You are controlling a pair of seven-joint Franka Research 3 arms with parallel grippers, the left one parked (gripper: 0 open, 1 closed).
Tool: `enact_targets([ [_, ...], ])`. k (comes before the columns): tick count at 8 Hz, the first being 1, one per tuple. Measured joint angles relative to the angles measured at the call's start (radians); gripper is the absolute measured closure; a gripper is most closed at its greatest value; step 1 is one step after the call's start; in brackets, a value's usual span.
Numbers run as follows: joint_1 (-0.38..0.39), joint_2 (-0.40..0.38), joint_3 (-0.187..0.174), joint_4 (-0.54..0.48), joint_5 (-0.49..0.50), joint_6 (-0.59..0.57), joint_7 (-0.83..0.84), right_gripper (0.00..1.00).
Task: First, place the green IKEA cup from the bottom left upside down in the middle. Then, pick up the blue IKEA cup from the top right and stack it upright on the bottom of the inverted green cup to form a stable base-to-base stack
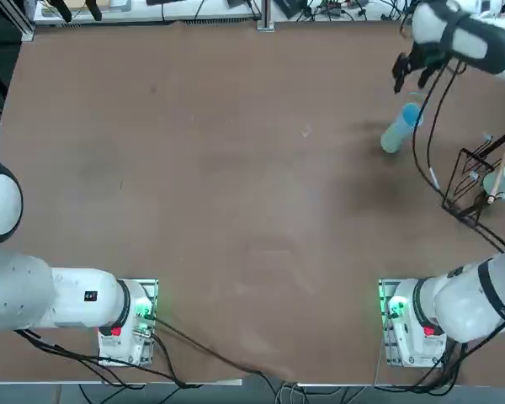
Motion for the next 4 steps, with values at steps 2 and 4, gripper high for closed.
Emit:
enact_targets([
  [2, -0.001, -0.003, 0.000, 0.083, 0.001, -0.011, 0.000, 0.00],
  [4, -0.001, -0.005, -0.001, 0.159, 0.001, -0.017, 0.000, 0.00],
])
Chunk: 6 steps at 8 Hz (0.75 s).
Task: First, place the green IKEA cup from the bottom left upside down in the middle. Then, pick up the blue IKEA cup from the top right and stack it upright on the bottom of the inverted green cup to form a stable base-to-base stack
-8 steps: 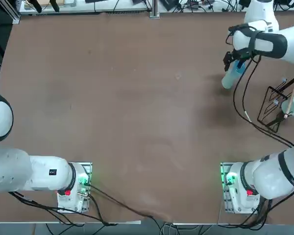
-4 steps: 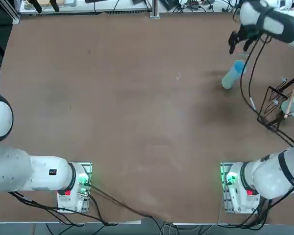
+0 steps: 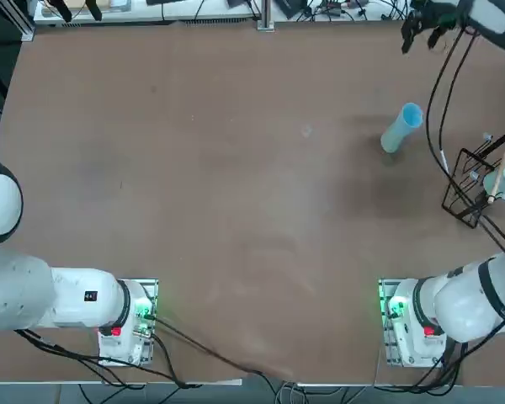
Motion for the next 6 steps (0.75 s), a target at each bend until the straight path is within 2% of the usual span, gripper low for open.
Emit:
enact_targets([
  [4, -0.017, -0.004, 0.007, 0.152, 0.022, -0.125, 0.000, 0.00],
  [5, -0.069, -0.012, 0.047, 0.166, 0.060, -0.157, 0.000, 0.00],
  [6, -0.156, -0.026, 0.118, 0.174, 0.086, -0.185, 0.000, 0.00],
])
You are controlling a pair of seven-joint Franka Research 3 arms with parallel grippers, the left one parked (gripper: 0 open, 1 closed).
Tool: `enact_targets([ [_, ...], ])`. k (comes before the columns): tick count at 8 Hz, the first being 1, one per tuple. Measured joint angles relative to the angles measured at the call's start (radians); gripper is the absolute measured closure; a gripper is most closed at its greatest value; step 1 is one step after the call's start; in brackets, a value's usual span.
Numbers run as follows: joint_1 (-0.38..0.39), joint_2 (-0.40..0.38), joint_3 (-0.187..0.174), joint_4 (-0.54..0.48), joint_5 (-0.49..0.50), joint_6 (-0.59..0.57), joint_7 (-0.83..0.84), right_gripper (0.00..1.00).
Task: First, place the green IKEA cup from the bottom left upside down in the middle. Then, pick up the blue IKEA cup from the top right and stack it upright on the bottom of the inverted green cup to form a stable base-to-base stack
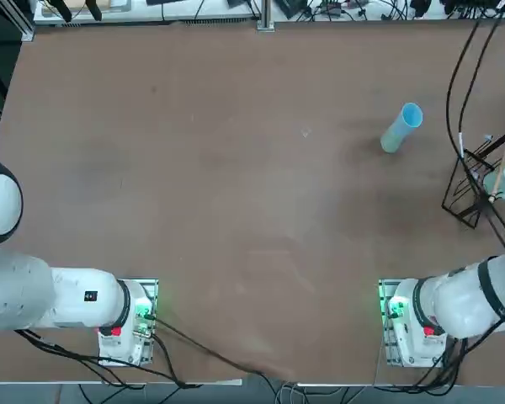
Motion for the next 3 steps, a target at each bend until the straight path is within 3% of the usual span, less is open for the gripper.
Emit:
enact_targets([
  [3, -0.189, -0.053, 0.169, 0.003, 0.011, -0.082, -0.002, 0.00],
])
